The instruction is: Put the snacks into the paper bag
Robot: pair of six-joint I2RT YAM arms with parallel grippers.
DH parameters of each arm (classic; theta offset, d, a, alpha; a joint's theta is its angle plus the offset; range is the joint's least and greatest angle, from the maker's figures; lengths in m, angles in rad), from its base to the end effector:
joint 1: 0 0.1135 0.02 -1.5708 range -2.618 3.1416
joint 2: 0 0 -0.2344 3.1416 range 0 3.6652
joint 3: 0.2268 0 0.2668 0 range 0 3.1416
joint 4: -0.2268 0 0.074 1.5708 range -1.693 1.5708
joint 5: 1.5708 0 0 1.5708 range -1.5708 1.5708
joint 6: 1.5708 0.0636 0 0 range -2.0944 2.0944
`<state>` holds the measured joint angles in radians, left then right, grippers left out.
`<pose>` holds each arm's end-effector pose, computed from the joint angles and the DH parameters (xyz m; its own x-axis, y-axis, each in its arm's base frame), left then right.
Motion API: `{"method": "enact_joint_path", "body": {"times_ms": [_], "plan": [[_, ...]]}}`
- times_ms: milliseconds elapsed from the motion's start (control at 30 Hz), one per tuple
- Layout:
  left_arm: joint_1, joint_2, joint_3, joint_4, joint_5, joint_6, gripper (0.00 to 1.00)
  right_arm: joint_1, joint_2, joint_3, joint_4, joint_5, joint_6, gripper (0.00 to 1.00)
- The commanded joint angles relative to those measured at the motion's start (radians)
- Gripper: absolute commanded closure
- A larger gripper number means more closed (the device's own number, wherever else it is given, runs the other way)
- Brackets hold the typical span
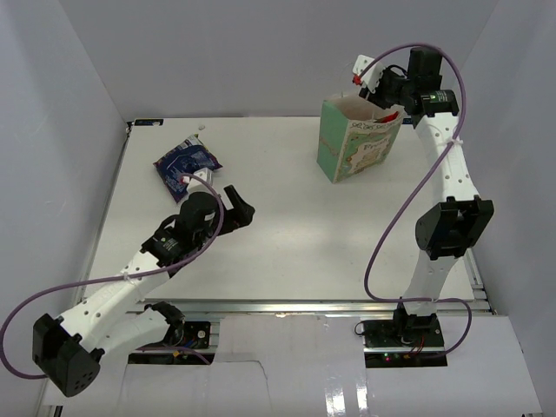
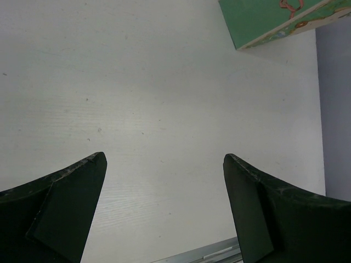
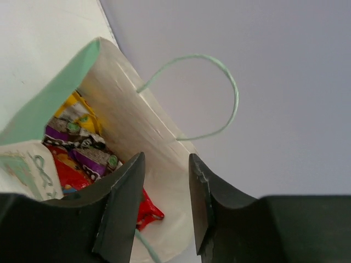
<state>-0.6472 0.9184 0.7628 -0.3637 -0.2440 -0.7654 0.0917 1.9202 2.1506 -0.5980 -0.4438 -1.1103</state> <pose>0.2180 -0.1455 0.2514 -0.5749 -0.4082 -0.7091 0.0270 0.8567 -0.5150 0.4579 0.0695 0.4043 0.2725 -0.7874 -0.5529 -0.5346 0.3539 -0.7674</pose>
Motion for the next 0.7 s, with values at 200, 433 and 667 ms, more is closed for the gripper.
{"method": "enact_joint_path", "body": {"times_ms": [200,433,667], "plan": [[0.358,0.285,0.241,-0.092,0.242,0.196,0.02,0.025,-0.194,-0.073,-0.072,-0.649,0.372,0.27],[0.557,0.658,0.591,-0.224,0.088,0.325,0.02,0.186,-0.395,-0.533,-0.281,-0.592,0.19,0.15],[0.555,0.81,0.661,-0.017,0.253,0.808,0.02,0.189,-0.513,-0.794,-0.355,-0.553,0.061,0.12]]}}
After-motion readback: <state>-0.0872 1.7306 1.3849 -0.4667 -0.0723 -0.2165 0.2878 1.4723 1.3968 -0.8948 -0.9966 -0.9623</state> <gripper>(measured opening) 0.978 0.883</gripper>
